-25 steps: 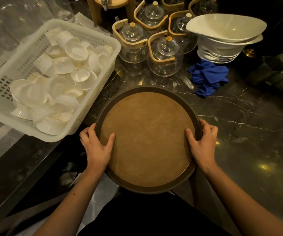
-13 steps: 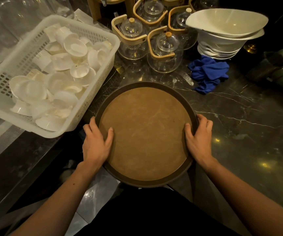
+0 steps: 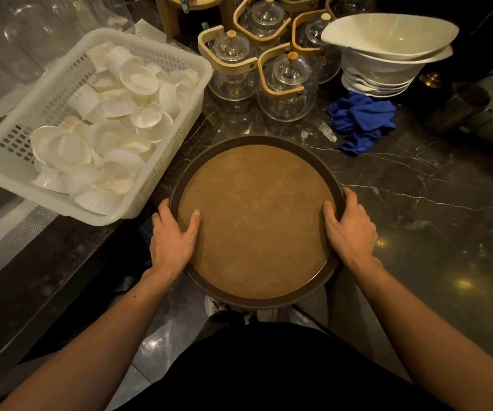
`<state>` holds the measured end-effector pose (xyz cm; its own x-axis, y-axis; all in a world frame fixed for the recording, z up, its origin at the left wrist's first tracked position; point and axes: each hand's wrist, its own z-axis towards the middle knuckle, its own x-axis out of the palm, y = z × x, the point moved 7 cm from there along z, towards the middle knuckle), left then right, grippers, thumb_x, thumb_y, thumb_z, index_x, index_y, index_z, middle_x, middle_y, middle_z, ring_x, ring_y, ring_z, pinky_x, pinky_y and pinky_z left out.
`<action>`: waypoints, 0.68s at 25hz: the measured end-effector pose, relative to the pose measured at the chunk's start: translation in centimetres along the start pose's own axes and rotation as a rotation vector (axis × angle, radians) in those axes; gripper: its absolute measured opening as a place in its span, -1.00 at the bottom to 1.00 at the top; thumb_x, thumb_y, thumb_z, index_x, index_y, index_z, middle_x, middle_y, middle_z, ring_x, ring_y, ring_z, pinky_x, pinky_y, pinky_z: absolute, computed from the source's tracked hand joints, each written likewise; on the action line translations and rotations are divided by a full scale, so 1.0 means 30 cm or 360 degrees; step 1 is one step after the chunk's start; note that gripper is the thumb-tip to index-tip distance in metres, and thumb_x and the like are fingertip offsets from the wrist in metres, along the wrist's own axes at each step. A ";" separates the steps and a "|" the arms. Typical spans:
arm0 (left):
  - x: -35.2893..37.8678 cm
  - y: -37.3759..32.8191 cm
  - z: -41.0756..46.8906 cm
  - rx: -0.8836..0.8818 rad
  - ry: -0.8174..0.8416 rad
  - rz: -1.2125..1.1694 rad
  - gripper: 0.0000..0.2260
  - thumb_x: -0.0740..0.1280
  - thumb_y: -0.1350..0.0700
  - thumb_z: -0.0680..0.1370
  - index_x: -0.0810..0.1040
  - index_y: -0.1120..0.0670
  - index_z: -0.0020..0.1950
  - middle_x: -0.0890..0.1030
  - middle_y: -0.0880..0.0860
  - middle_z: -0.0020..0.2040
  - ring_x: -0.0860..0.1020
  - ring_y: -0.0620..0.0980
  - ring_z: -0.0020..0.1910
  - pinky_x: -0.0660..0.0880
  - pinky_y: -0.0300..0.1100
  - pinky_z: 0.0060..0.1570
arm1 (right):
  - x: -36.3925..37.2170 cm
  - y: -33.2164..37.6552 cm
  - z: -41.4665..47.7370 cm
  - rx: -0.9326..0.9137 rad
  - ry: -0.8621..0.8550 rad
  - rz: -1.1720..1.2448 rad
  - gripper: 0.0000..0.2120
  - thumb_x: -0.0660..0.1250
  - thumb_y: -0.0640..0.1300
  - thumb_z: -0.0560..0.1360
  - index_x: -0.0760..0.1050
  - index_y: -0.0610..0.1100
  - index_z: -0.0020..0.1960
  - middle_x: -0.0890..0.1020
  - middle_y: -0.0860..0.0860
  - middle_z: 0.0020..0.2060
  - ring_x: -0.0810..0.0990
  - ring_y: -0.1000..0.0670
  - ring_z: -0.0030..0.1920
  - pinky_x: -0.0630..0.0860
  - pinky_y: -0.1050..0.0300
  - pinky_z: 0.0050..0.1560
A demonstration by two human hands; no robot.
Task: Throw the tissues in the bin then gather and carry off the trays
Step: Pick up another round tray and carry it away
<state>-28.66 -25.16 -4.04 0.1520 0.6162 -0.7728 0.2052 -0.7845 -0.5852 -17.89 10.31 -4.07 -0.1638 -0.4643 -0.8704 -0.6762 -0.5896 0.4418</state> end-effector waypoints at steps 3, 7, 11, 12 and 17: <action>0.006 0.018 0.009 -0.0017 0.0056 -0.0062 -0.29 0.25 -0.29 0.52 0.15 0.11 0.50 0.36 0.23 0.41 0.40 0.24 0.34 0.39 0.13 0.26 | 0.002 -0.017 -0.002 0.0019 0.0089 -0.0059 -0.37 0.03 0.40 0.48 0.26 0.00 0.38 0.59 -0.11 0.12 0.58 -0.20 0.09 0.48 -0.19 0.12; 0.005 0.012 0.010 0.0019 0.0055 -0.0146 -0.30 0.29 -0.25 0.52 0.17 0.14 0.49 0.37 0.23 0.40 0.39 0.23 0.35 0.36 0.10 0.28 | -0.005 -0.012 -0.015 -0.0002 0.0194 0.0121 -0.45 0.13 0.37 0.50 0.35 -0.05 0.24 0.59 -0.06 0.06 0.58 -0.10 0.02 0.50 -0.12 0.08; -0.006 0.025 0.025 0.0101 0.0046 -0.0174 -0.31 0.33 -0.22 0.51 0.24 0.17 0.47 0.39 0.23 0.38 0.40 0.21 0.33 0.37 0.10 0.30 | -0.015 -0.022 -0.074 0.0046 0.0179 0.0381 -0.47 0.25 0.32 0.46 0.41 -0.04 0.22 0.58 -0.02 0.08 0.57 -0.03 0.05 0.57 -0.16 0.08; -0.010 0.034 0.037 0.0121 0.0054 -0.0172 -0.31 0.34 -0.23 0.50 0.27 0.17 0.46 0.40 0.23 0.36 0.41 0.21 0.32 0.38 0.11 0.30 | -0.019 -0.022 -0.098 0.0048 0.0147 0.0430 -0.48 0.29 0.29 0.46 0.43 -0.06 0.23 0.59 -0.02 0.09 0.57 -0.02 0.05 0.57 -0.13 0.09; -0.036 0.025 0.074 0.0229 0.0113 -0.0222 -0.31 0.35 -0.27 0.45 0.37 0.17 0.40 0.47 0.21 0.28 0.46 0.20 0.26 0.44 0.14 0.25 | -0.077 -0.008 -0.195 0.0065 -0.0089 0.0623 -0.56 0.37 0.13 0.49 0.48 -0.07 0.27 0.57 0.09 0.04 0.57 0.00 0.09 0.53 -0.14 0.16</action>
<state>-30.81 -26.57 -4.18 0.2005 0.7191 -0.6653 0.0900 -0.6898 -0.7184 -13.15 7.66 -0.89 -0.4530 -0.6112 -0.6490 -0.5826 -0.3480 0.7344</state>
